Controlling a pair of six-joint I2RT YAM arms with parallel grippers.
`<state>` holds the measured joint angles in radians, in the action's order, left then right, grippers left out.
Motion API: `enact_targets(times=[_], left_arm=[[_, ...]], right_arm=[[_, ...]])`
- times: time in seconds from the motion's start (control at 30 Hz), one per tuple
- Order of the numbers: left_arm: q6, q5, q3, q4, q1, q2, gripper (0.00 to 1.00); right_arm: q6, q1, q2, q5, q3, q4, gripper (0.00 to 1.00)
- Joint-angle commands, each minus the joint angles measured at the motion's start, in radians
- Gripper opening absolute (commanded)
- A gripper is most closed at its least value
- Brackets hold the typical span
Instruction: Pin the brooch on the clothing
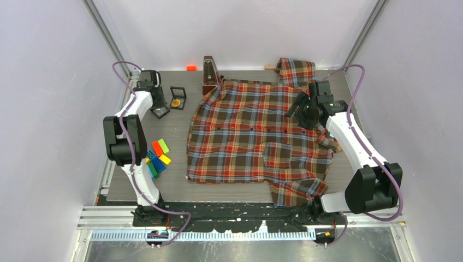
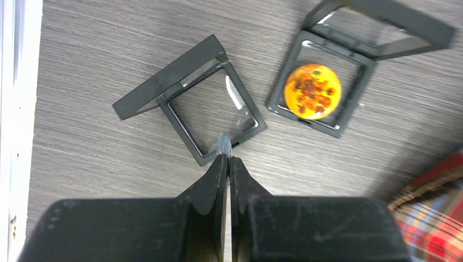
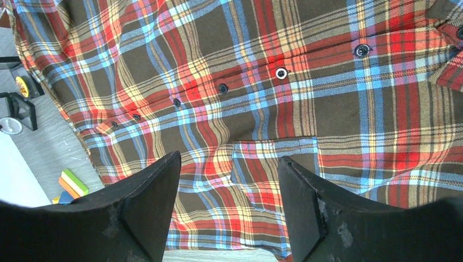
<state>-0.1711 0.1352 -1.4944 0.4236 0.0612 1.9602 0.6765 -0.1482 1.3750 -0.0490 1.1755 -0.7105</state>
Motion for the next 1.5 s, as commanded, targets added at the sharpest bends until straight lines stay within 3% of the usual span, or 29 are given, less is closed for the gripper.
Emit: enact_targets(times=[0.0, 0.1, 0.37, 0.67, 0.97, 1.37, 1.47], left_arm=[[-0.024, -0.109, 0.018, 0.013, -0.001, -0.155, 0.00], [-0.066, -0.250, 0.069, 0.010, 0.000, -0.237, 0.00], [-0.195, -0.803, 0.240, -0.052, -0.001, -0.414, 0.00], [-0.385, -1.278, 0.338, -0.142, -0.068, -0.501, 0.00], [-0.464, -1.416, 0.309, -0.165, -0.224, -0.476, 0.00], [-0.865, -1.462, 0.356, -0.679, -0.274, -0.442, 0.00], [-0.890, -1.464, 0.351, -0.717, -0.283, -0.434, 0.00]], right_arm=[[-0.008, -0.004, -0.042, -0.053, 0.030, 0.061, 0.71], [-0.022, -0.005, -0.051, -0.126, 0.025, 0.123, 0.71], [-0.030, -0.027, 0.046, -0.543, 0.103, 0.262, 0.71], [0.006, -0.194, 0.189, -0.745, 0.223, 0.302, 0.68], [0.146, -0.282, 0.254, -0.944, 0.246, 0.475, 0.60], [0.172, -0.290, 0.242, -1.064, 0.199, 0.500, 0.48], [0.225, -0.291, 0.244, -1.079, 0.188, 0.566, 0.45]])
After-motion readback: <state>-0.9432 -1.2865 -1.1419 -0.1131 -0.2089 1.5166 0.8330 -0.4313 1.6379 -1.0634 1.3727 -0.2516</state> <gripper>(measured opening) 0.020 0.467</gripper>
